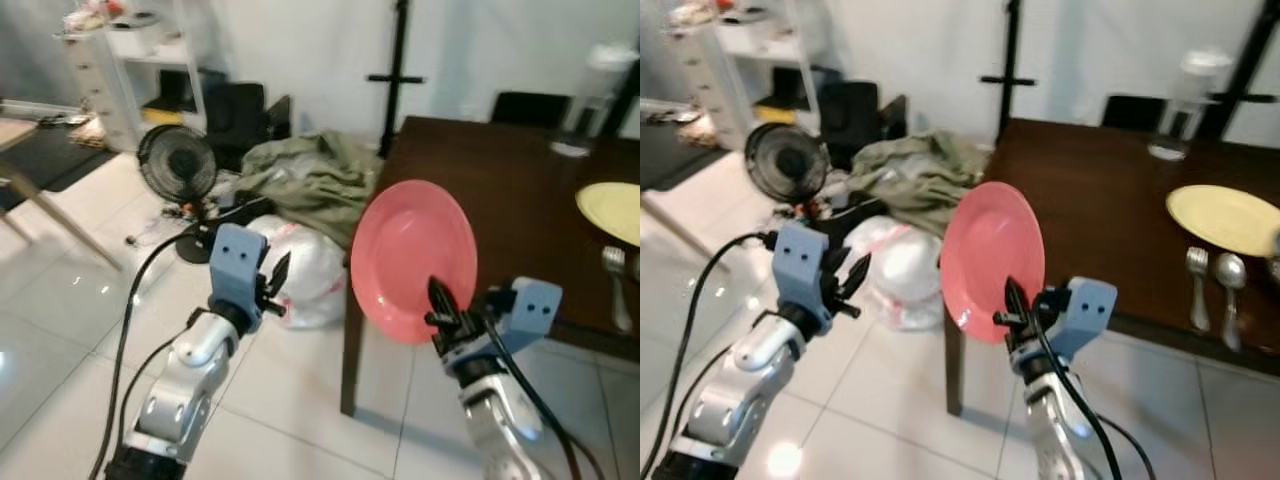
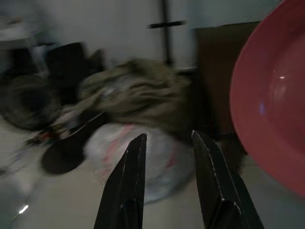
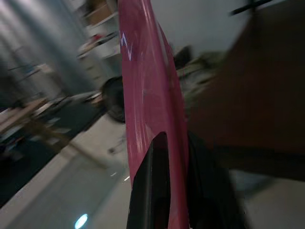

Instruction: Setting the table

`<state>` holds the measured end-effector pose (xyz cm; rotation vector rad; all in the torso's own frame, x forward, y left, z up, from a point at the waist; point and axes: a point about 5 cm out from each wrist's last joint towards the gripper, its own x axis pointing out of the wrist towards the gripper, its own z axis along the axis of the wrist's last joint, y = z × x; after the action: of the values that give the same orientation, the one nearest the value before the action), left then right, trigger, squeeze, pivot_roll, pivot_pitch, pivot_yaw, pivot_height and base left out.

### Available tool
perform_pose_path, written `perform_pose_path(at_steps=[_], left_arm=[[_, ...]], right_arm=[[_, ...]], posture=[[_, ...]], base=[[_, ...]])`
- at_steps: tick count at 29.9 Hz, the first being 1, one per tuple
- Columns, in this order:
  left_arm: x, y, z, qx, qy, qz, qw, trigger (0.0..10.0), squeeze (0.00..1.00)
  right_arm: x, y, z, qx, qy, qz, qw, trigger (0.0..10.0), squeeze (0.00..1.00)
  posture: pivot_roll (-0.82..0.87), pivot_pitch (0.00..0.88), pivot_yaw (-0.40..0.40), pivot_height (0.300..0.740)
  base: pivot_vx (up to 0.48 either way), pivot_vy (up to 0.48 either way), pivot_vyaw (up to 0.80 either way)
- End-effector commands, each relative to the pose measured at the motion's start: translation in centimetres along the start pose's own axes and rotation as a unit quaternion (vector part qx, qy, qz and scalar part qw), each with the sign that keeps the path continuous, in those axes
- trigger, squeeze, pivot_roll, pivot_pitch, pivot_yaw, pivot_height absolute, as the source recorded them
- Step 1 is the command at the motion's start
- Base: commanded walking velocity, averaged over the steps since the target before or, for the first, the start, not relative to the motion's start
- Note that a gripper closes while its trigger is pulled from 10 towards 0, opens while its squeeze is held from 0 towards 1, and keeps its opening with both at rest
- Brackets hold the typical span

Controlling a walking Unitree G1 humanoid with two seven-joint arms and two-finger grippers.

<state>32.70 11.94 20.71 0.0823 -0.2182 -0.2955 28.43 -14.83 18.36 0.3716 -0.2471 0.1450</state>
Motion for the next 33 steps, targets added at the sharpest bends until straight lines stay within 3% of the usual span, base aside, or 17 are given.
perform_pose_path(at_steps=[1, 24, 26, 33], left_arm=[[-0.2, 0.1, -0.7, 0.002, 0.016, 0.007, 1.000, 10.0, 0.00], [-0.1, 0.7, -1.0, 0.012, 0.026, 0.037, 0.999, 10.0, 0.00], [0.0, 1.0, -1.1, 0.031, 0.033, 0.053, 0.998, 10.0, 0.00], [0.5, 1.8, -1.2, 0.033, 0.038, 0.085, 0.995, 10.0, 0.00]], right_arm=[[-0.2, 0.1, -0.2, 0.001, 0.005, 0.004, 1.000, 10.0, 0.00], [-0.4, 1.1, -0.2, 0.015, 0.005, 0.034, 0.999, 10.0, 0.00], [-0.4, 1.1, -0.2, 0.014, 0.004, 0.033, 0.999, 10.0, 0.00], [-0.2, 1.1, -0.4, 0.007, 0.007, 0.024, 1.000, 10.0, 0.00]], posture=[[0.02, 0.057, 0.127, 0.740], [0.03, 0.066, 0.127, 0.740], [0.03, 0.066, 0.127, 0.740], [0.03, 0.064, 0.129, 0.740]], base=[[0.000, 0.000, 0.79], [0.000, 0.000, 0.79], [0.262, 0.000, 0.79], [0.430, 0.000, 0.18]])
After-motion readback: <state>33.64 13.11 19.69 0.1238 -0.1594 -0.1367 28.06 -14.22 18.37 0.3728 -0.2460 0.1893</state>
